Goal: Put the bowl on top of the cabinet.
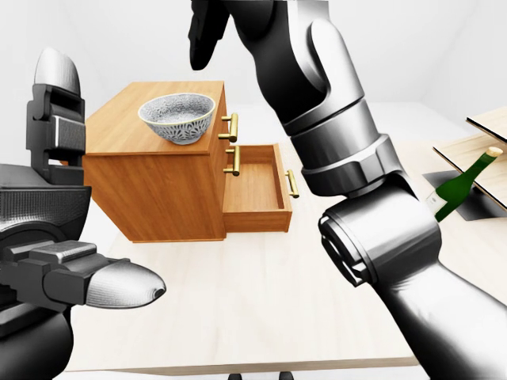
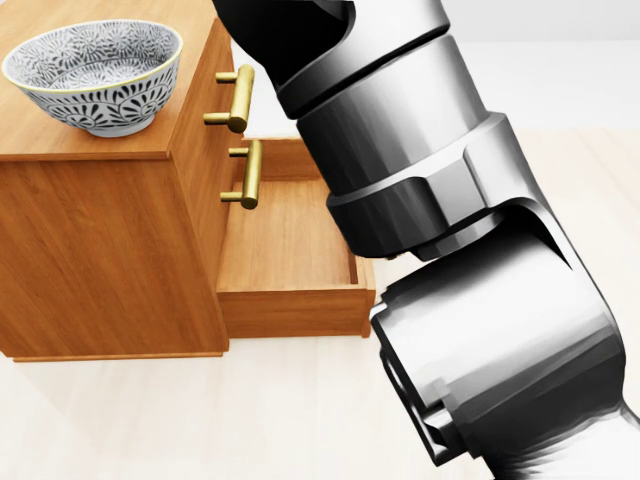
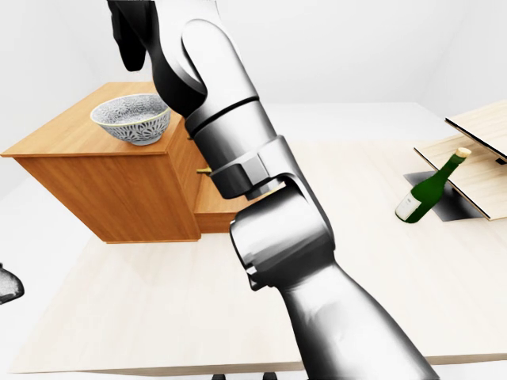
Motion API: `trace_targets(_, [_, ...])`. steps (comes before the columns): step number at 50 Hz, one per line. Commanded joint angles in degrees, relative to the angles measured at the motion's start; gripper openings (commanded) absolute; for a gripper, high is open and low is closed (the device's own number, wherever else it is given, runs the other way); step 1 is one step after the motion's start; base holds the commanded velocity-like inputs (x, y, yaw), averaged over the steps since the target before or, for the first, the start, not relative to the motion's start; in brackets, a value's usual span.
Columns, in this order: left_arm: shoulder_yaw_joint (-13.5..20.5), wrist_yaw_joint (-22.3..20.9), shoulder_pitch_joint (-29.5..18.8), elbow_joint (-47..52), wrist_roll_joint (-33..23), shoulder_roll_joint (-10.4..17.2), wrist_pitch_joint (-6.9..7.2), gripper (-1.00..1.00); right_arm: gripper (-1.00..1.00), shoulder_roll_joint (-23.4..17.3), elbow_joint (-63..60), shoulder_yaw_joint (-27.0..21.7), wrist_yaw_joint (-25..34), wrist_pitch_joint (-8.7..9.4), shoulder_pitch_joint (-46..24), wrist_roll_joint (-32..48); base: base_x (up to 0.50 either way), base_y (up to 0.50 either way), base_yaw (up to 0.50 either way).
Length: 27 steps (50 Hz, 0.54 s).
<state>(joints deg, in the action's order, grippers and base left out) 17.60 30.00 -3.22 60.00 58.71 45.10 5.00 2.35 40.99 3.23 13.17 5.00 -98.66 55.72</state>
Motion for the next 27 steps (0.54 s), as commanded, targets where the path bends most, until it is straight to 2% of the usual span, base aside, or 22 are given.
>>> trace_targets(1, [-1.6,0.0,0.05,0.0,-2.01,-0.89,0.0,1.0,1.0,-2.81,-9.76,-1.32,4.25,0.0,2.54,-4.01,0.0,0.0,0.0])
trace_targets(17, [-2.99,0.0,-0.05,0.0,-3.49,-1.43,0.0,1.0,1.0,-8.33,-31.81,-3.52,11.79,0.0,11.65,-10.19,0.0,0.0,0.0])
trace_targets(27, [-2.74,0.0,-0.31,0.0,-3.24,-1.5,0.0,1.0,1.0,-11.5,-48.3,-4.34,16.49,0.0,17.56,-13.34,0.0,0.0,0.0])
